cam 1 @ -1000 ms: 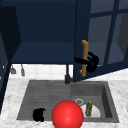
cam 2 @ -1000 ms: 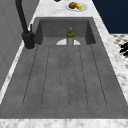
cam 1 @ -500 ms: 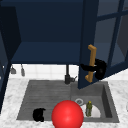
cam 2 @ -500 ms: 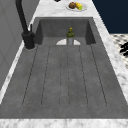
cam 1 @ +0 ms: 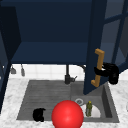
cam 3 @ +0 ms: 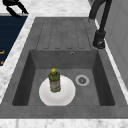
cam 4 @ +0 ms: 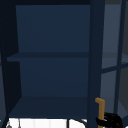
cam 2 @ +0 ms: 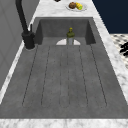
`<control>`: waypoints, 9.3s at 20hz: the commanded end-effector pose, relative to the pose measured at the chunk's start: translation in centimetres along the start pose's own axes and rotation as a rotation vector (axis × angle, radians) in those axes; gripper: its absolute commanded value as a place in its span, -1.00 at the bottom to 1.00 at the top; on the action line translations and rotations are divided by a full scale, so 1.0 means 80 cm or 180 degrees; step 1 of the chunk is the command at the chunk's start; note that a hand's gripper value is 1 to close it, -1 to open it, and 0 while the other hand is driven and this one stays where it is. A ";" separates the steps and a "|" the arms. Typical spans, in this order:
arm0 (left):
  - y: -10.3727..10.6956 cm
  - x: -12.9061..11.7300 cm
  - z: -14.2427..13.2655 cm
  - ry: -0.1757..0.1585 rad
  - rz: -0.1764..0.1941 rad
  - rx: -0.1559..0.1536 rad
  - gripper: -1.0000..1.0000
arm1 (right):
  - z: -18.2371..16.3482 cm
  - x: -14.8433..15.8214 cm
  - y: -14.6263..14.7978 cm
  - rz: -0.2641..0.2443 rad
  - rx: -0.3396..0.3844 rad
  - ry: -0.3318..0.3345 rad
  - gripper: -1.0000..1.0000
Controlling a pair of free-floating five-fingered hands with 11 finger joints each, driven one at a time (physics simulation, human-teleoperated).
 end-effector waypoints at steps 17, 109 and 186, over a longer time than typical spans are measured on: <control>0.000 0.000 0.000 0.0000 0.0000 0.0000 0.00 | 0.046 0.007 -0.130 -0.0346 0.0563 0.0275 1.00; 0.000 0.000 0.000 0.0000 0.0000 0.0000 0.00 | -0.068 -0.046 -0.635 0.0164 0.2931 0.0174 -1.00; 0.000 0.000 0.000 0.0000 0.0000 0.0000 0.00 | -0.107 -0.430 -0.535 0.2235 0.4048 0.0606 -1.00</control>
